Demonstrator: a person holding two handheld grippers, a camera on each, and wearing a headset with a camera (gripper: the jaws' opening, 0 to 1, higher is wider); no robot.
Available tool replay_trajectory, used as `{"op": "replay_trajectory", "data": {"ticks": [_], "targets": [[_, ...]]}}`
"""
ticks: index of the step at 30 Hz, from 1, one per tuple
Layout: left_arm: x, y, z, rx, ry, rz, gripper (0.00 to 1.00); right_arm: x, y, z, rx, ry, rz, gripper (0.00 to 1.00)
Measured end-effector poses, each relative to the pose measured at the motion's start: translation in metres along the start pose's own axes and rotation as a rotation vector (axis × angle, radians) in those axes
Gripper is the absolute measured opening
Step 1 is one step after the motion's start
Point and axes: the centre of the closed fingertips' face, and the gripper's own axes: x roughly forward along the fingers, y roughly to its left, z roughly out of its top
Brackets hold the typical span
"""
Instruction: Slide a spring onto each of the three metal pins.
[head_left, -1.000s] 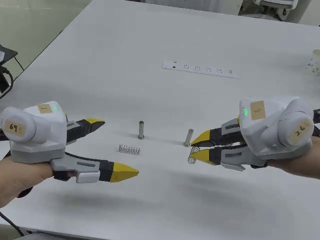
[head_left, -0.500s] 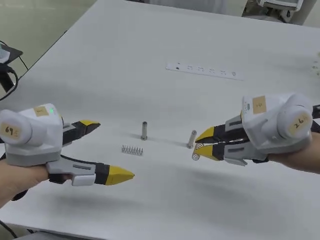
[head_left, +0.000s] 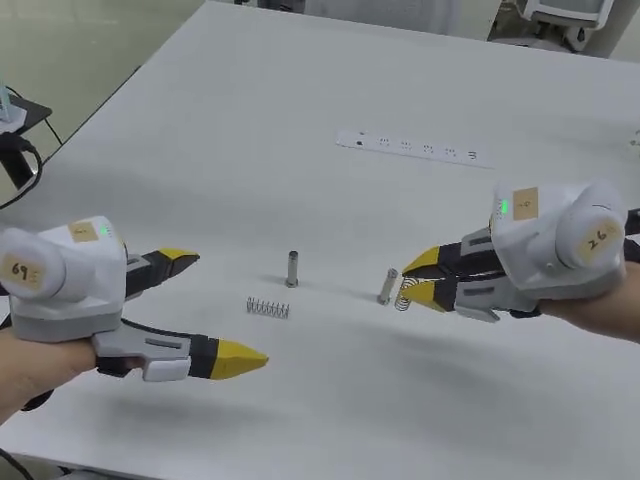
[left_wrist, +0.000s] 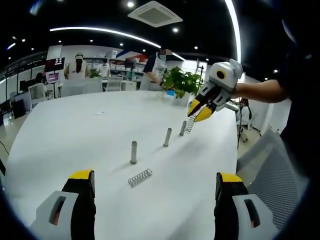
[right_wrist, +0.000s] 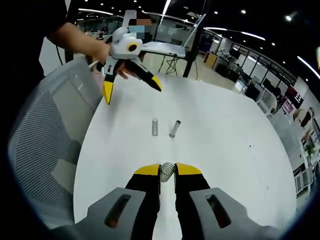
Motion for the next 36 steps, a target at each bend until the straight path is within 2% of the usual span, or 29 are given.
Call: {"op": "replay_trajectory", "data": {"ticks": [15,19,36], "targets": [[-0.003,-0.001,0.001,0.003,-0.013,0.000,0.98,0.005,-0.028,0.011,0.037,-0.010,-0.033,0.08],[-0.005,0.000,-0.001,-0.003,-0.013,0.004,0.98,0.007,-0.034,0.009,0.053,-0.003,-0.040,0.08],[-0.007,0.000,-0.003,-0.011,-0.010,0.010,0.98,0.016,-0.044,0.004,0.103,-0.004,-0.043,0.08]]}}
